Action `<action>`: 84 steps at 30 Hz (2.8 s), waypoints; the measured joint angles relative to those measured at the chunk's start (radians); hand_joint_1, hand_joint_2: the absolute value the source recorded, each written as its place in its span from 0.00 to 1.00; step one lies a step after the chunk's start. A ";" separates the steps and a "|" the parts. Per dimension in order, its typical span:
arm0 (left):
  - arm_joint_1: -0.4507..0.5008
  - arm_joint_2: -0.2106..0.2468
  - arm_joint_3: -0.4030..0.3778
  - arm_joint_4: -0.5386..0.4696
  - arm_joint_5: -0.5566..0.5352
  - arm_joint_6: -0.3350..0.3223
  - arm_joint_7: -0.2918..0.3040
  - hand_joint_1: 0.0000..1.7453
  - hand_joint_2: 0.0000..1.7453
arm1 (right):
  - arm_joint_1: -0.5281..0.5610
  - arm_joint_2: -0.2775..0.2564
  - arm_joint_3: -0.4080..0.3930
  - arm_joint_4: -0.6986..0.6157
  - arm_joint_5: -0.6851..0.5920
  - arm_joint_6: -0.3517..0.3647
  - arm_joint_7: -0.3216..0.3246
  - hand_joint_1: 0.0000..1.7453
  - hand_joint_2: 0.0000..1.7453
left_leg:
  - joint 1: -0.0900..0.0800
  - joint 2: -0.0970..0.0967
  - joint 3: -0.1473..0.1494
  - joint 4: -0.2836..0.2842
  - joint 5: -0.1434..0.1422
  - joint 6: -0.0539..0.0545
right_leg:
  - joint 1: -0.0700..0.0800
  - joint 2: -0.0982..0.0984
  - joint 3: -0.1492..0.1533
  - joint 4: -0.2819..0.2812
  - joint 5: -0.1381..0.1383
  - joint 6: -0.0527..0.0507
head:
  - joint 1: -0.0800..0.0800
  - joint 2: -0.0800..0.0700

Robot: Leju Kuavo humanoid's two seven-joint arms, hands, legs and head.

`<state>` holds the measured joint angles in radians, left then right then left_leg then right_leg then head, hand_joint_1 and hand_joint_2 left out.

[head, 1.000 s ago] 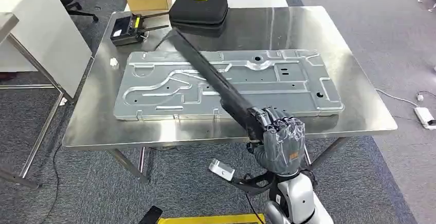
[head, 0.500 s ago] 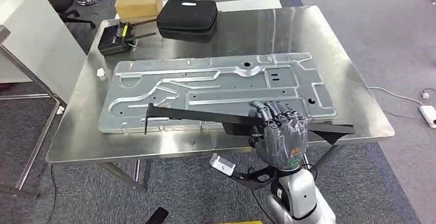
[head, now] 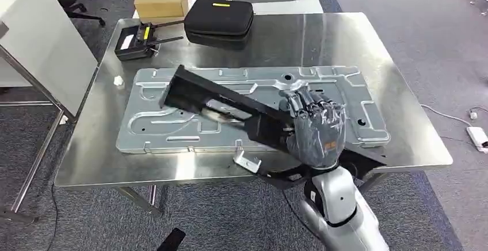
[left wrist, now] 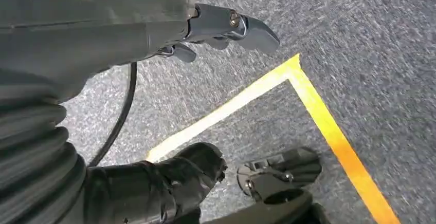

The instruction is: Take the parts from the cabinet and place them on the table.

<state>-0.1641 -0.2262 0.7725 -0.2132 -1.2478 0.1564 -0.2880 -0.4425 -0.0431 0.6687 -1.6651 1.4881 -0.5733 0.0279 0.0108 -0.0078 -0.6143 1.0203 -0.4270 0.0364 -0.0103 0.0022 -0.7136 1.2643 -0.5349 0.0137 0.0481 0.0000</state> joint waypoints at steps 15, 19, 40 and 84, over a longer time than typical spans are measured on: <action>-0.005 -0.007 -0.034 0.000 -0.013 -0.063 -0.018 0.00 1.00 | -0.185 0.001 -0.004 0.132 -0.023 0.118 0.038 1.00 1.00 | 0.003 0.002 -0.123 0.255 -0.092 -0.055 | -0.001 0.001 0.112 -0.238 0.088 -0.044 | -0.005 0.000; -0.012 -0.006 -0.037 0.000 -0.013 -0.071 -0.018 0.00 1.00 | -0.241 0.001 -0.019 0.168 -0.035 0.140 0.039 1.00 1.00 | -0.002 0.002 -0.003 0.001 -0.002 -0.039 | 0.007 0.002 0.111 -0.226 0.077 -0.028 | -0.004 0.000; -0.025 -0.015 -0.074 0.000 -0.022 -0.101 -0.004 0.00 1.00 | -0.490 0.019 -0.054 0.471 -0.067 0.295 0.077 0.99 1.00 | -0.005 0.001 -0.019 0.064 -0.058 -0.037 | -0.001 -0.001 0.095 -0.244 0.108 -0.041 | -0.004 0.000; -0.037 -0.036 -0.115 0.000 -0.045 -0.055 0.064 0.00 0.00 | -0.409 0.177 -0.006 0.798 0.047 0.256 0.156 0.47 1.00 | 0.008 0.002 0.001 -0.002 0.002 -0.018 | 0.009 0.003 0.082 -0.227 0.100 -0.008 | -0.003 0.000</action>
<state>-0.2012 -0.2621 0.6573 -0.2132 -1.2924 0.1019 -0.2243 -0.8519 0.1335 0.6626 -0.8671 1.5354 -0.3174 0.1842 0.0192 -0.0061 -0.6137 1.0182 -0.4252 0.0188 -0.0016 0.0047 -0.6314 1.0376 -0.4347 0.0054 0.0446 0.0000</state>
